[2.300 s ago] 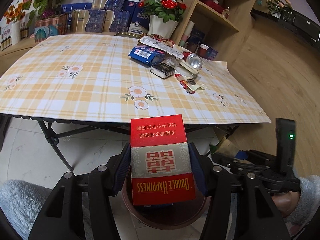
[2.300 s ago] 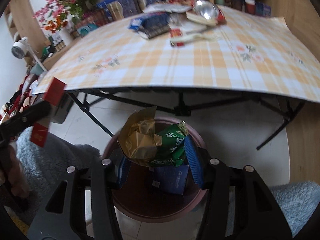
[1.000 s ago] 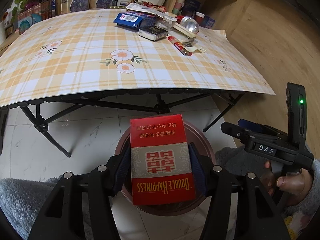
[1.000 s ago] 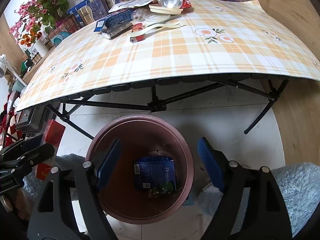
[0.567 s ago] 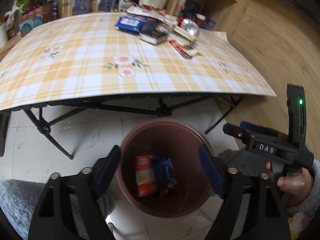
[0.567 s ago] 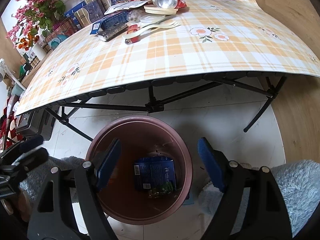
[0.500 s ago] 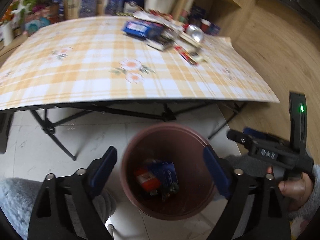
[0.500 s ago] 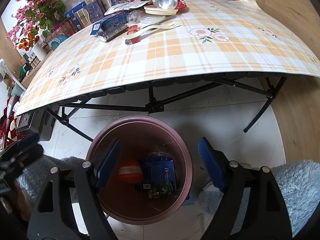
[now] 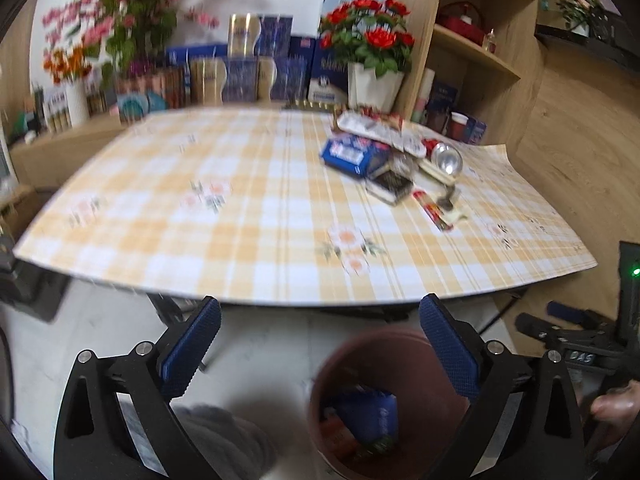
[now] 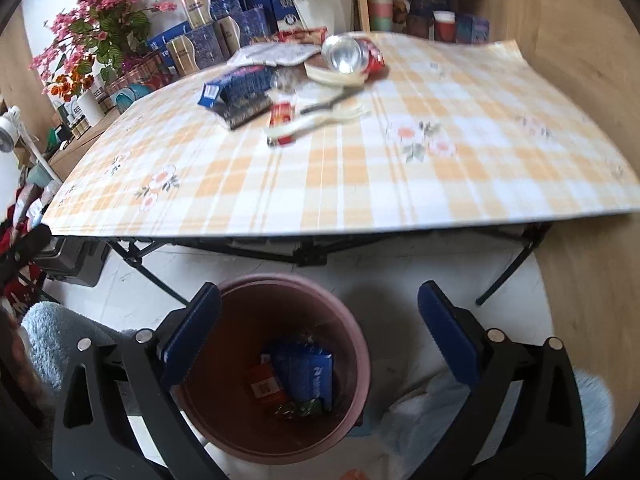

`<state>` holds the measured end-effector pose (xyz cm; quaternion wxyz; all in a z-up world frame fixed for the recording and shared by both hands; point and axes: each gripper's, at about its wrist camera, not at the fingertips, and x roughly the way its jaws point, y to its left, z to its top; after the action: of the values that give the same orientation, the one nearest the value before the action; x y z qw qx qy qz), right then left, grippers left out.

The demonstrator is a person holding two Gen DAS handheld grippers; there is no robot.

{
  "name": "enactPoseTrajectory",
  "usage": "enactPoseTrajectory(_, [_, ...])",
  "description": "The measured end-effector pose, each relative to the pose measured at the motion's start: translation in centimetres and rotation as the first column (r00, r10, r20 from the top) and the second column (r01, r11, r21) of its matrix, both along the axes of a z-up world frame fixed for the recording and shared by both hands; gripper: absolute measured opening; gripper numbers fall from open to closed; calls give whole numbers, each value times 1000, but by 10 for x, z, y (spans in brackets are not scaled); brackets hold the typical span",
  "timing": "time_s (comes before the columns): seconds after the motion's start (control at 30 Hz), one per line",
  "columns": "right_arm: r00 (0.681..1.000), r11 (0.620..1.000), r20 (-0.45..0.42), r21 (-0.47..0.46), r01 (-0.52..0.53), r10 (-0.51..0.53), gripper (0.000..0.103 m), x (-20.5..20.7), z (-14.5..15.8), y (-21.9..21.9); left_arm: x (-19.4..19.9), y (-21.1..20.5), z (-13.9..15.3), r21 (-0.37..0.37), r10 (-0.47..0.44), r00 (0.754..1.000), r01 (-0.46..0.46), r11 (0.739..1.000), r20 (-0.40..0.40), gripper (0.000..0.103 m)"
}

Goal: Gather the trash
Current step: 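Raise both tools back above the table, then reach the right gripper to the red Coca-Cola can and close on it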

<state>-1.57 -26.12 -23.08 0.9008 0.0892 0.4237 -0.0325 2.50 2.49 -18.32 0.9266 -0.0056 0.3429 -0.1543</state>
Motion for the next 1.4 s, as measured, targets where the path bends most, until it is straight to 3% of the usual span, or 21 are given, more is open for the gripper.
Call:
enactPoseTrajectory(0.3, [996, 993, 86, -116, -2, 12, 97, 15, 37, -15, 24, 17, 25, -12, 61, 997, -60, 998, 52, 97])
enactPoseTrajectory(0.7, [996, 983, 91, -182, 33, -16, 97, 56, 47, -45, 55, 19, 26, -29, 75, 996, -74, 997, 45, 97])
enactPoseTrajectory(0.87, [997, 979, 78, -198, 38, -23, 97, 94, 50, -60, 70, 15, 21, -33, 73, 997, -72, 997, 30, 97])
enactPoseTrajectory(1.07, [998, 986, 64, -166, 22, -12, 97, 169, 51, -79, 88, 12, 17, -49, 81, 997, -80, 996, 21, 97])
enactPoseTrajectory(1.23, [994, 957, 49, -278, -78, 95, 96, 228, 45, -76, 100, 8, 12, -65, 81, 997, -81, 995, 6, 97])
enactPoseTrajectory(1.4, [979, 942, 28, -281, -184, 200, 78, 267, 38, -79, 109, 4, 6, -55, 63, 998, -64, 996, -4, 97])
